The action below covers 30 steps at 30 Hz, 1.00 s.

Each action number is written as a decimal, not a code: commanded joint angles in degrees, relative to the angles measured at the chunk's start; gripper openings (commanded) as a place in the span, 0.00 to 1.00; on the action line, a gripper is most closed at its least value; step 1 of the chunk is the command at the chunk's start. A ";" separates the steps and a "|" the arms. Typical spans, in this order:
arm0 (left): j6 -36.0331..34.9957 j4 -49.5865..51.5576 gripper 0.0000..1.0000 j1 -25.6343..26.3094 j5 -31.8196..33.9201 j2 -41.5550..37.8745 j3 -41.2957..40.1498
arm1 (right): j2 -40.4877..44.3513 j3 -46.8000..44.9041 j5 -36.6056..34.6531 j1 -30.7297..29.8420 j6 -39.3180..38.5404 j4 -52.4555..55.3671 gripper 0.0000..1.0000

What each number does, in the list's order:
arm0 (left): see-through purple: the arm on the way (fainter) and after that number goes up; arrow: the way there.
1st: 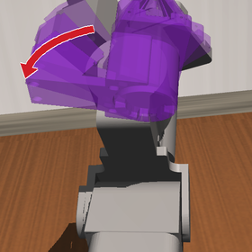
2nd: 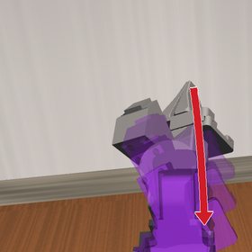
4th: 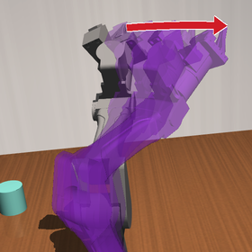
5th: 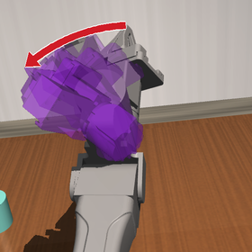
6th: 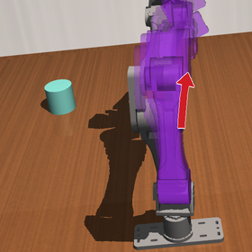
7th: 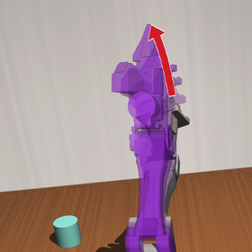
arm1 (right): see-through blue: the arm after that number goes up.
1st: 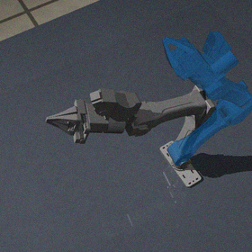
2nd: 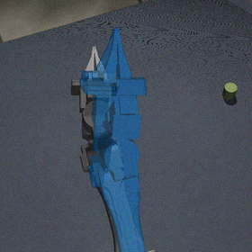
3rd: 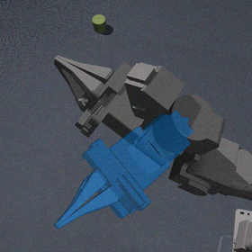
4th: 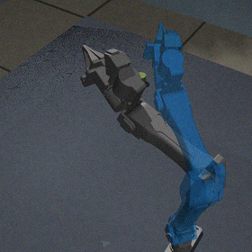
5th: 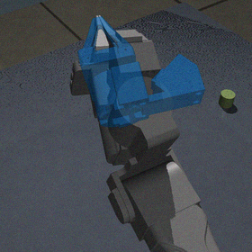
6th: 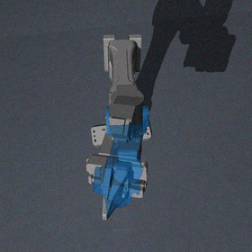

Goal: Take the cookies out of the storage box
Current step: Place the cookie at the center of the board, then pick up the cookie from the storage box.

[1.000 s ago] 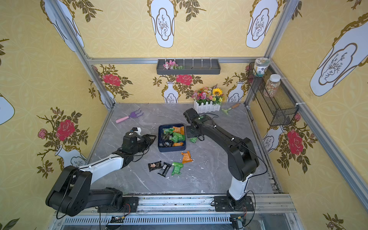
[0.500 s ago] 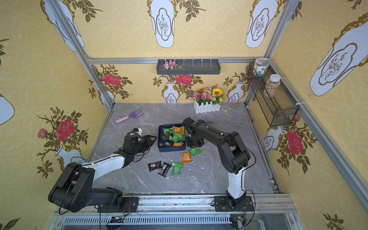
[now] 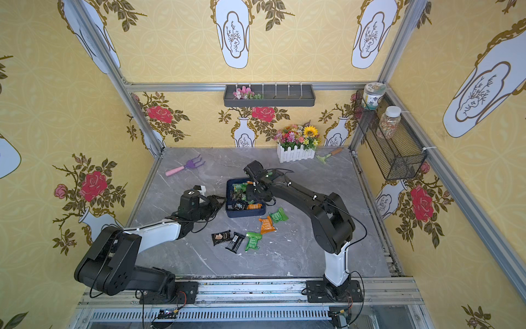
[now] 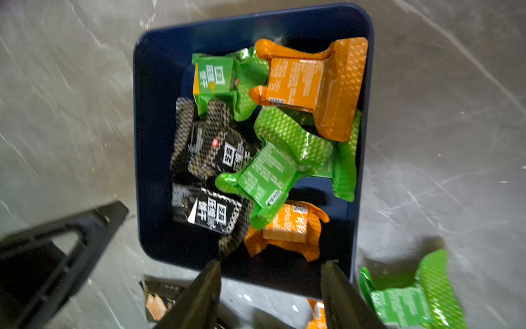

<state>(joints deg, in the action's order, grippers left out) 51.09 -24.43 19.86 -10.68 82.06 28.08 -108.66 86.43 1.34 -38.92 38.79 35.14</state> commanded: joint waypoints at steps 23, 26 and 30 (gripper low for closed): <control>2.79 -4.25 0.43 1.59 0.83 -0.10 -2.52 | -17.76 14.70 -2.18 0.03 24.80 9.26 0.63; 2.79 -4.32 0.43 1.58 0.83 -0.05 -2.54 | -18.41 15.53 -2.40 0.01 24.68 9.58 0.61; 2.78 -4.37 0.43 1.59 0.80 -0.10 -2.33 | -21.37 20.37 -2.52 -0.02 23.41 13.47 0.52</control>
<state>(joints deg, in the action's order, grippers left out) 54.26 -27.81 21.39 -9.30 81.73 25.52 -128.70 104.66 -0.14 -38.87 62.94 44.23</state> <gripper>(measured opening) 0.427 0.535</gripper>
